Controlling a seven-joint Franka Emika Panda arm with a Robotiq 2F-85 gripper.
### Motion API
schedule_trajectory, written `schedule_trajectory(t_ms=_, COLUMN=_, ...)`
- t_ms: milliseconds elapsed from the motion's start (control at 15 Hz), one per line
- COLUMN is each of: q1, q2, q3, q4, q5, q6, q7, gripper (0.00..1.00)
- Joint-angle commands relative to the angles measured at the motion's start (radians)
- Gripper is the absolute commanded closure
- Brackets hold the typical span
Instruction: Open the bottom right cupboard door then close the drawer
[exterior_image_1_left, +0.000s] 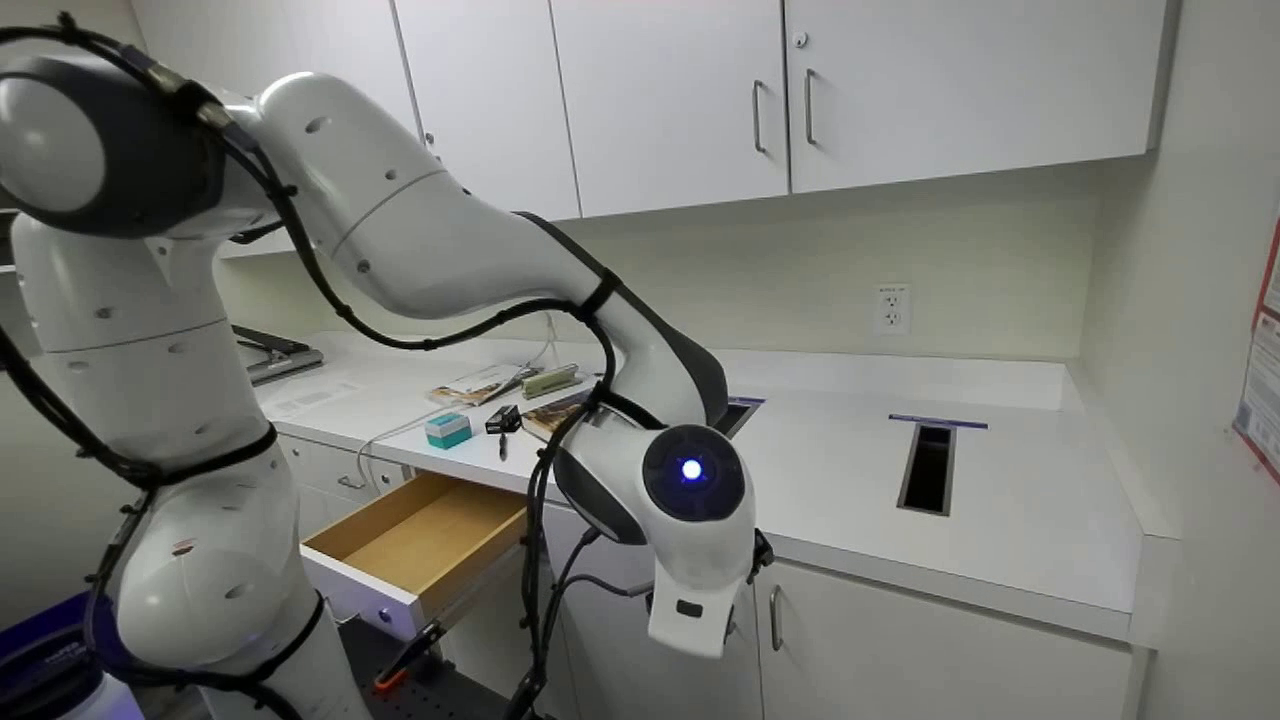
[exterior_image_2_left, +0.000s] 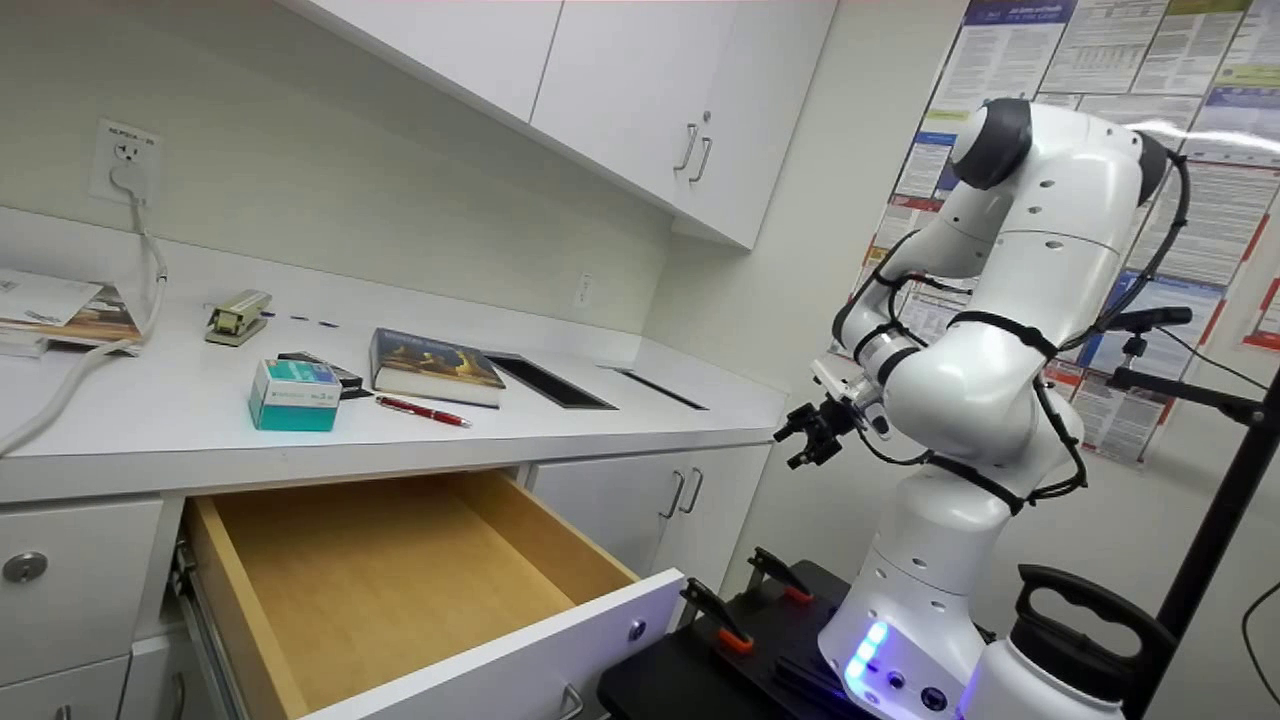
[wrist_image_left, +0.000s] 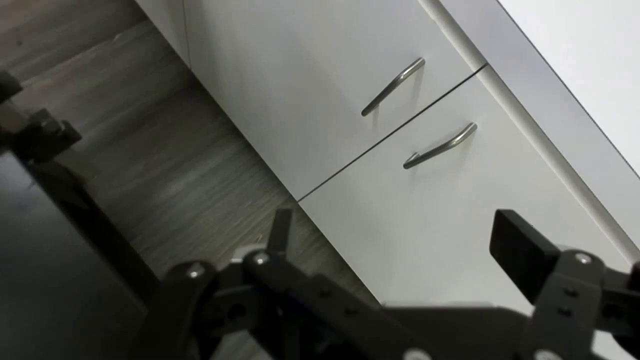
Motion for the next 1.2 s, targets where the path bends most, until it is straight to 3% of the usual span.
schedule_trajectory(t_ms=0, q1=-0.013, q2=0.090, q3=-0.001, q4=0.041, q5=0.221, q6=-0.132, q7=-0.050, gripper=0.00)
schedule_trajectory(t_ms=67, q1=-0.002, q2=0.049, q3=0.000, q4=0.013, q5=0.130, q6=-0.064, q7=-0.024, gripper=0.00)
schedule_trajectory(t_ms=200, q1=-0.001, q2=0.082, q3=-0.001, q4=0.022, q5=0.191, q6=-0.097, q7=-0.042, gripper=0.00)
schedule_trajectory(t_ms=467, q1=0.000, q2=0.083, q3=-0.001, q4=0.028, q5=0.199, q6=-0.093, q7=-0.023, gripper=0.00)
schedule_trajectory(t_ms=867, q1=-0.007, q2=0.183, q3=-0.004, q4=0.090, q5=0.230, q6=-0.121, q7=0.218, gripper=0.00)
schedule_trajectory(t_ms=1133, q1=-0.004, q2=0.262, q3=0.009, q4=0.118, q5=0.350, q6=-0.103, q7=0.300, gripper=0.00)
